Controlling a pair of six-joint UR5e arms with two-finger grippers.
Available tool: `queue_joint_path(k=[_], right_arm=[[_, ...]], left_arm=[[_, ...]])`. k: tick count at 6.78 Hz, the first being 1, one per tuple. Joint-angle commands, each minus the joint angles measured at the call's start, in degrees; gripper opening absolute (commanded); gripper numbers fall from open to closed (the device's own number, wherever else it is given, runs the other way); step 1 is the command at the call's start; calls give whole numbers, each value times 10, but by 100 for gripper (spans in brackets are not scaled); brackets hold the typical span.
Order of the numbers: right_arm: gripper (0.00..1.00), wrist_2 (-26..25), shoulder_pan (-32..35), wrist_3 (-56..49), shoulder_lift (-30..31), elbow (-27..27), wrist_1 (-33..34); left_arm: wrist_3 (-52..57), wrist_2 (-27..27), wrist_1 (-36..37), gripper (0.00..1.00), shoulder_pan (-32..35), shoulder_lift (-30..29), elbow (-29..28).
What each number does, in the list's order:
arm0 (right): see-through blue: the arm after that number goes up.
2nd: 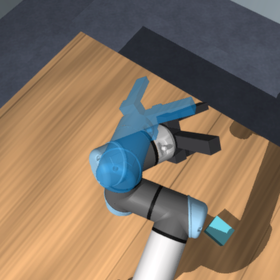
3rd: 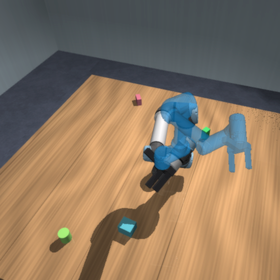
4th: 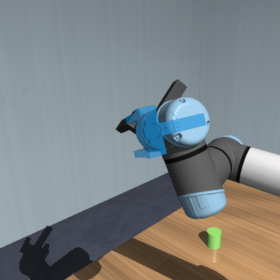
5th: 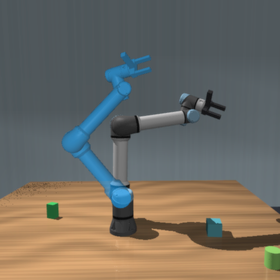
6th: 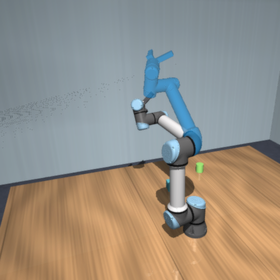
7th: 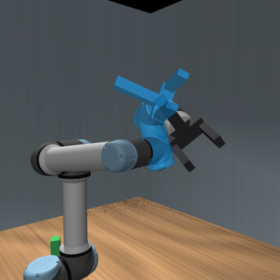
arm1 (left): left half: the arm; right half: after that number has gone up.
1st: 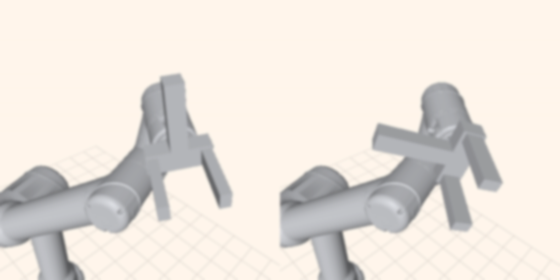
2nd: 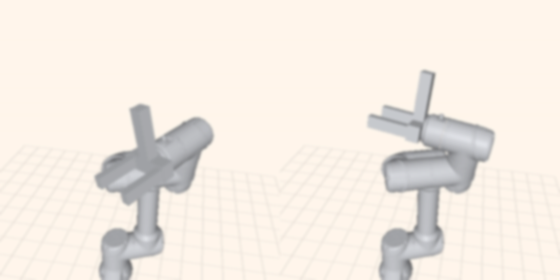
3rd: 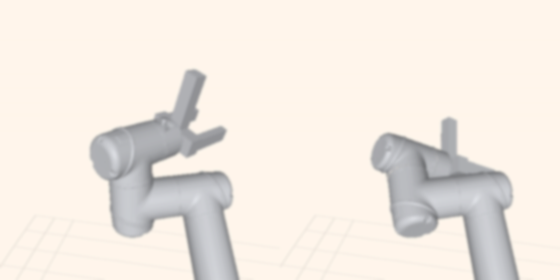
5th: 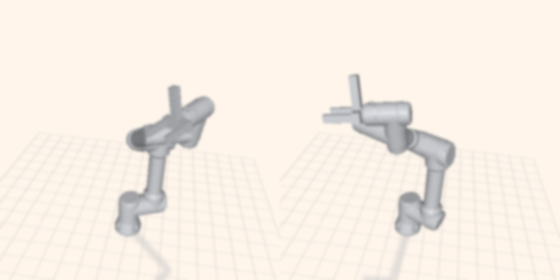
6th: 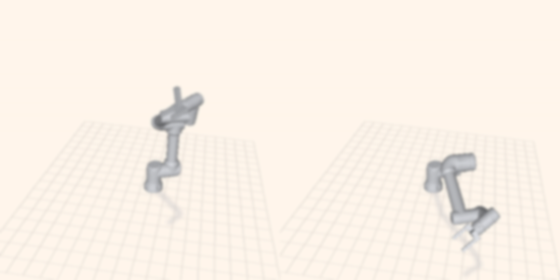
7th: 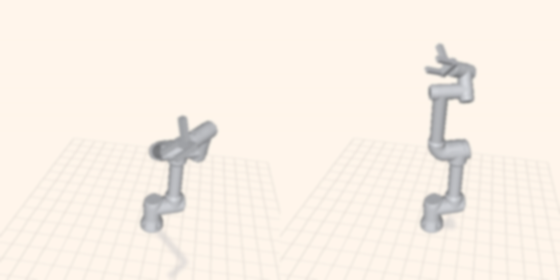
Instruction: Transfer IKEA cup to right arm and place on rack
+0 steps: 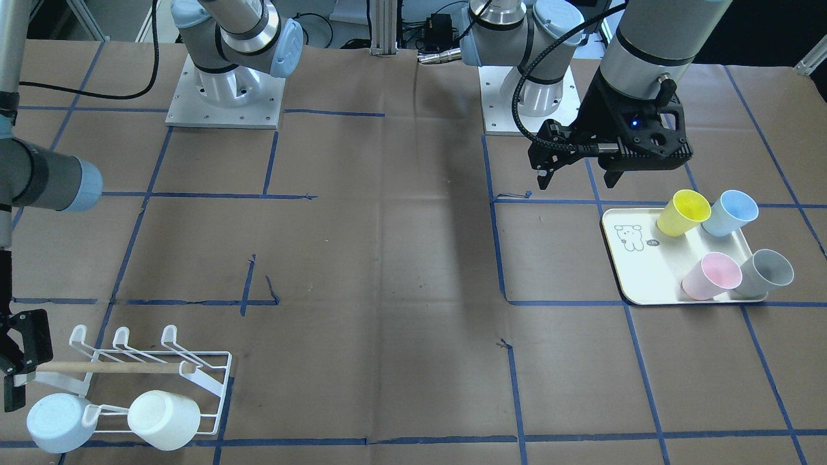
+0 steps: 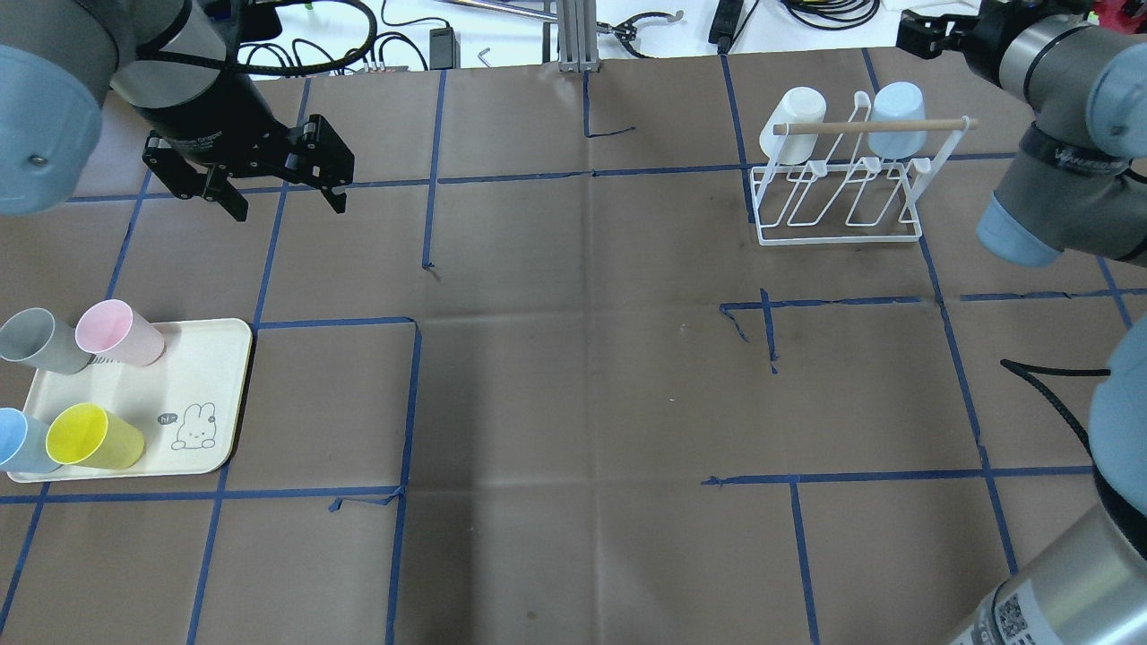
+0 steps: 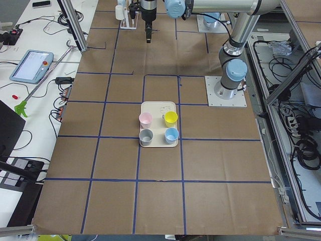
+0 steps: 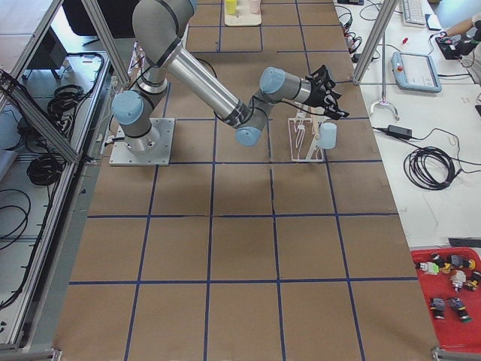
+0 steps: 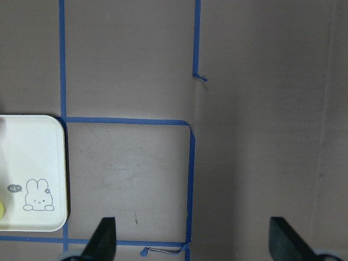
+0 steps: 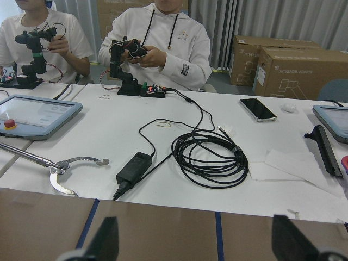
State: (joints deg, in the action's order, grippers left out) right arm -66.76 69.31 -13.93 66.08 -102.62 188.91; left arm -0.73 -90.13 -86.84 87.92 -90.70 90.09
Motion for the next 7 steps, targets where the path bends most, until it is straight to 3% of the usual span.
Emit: queue_joint_path(k=[1,2,5,6,7], right_arm=[[100,-2,10,0,81,11,-170],[100,-3,11,0,118,28,-310],[100,-9,11,-7,182,58,-552],[100,-51,22,-6,203,58,-627],[100,-132,54,0,222,58,-684]], left_arm=[[-2,0,0,99,0,0,0],[-2,-1,0,99,0,0,0],[-2,-3,0,99,0,0,0],[-2,-2,0,99,0,0,0],[-2,-1,0,99,0,0,0]])
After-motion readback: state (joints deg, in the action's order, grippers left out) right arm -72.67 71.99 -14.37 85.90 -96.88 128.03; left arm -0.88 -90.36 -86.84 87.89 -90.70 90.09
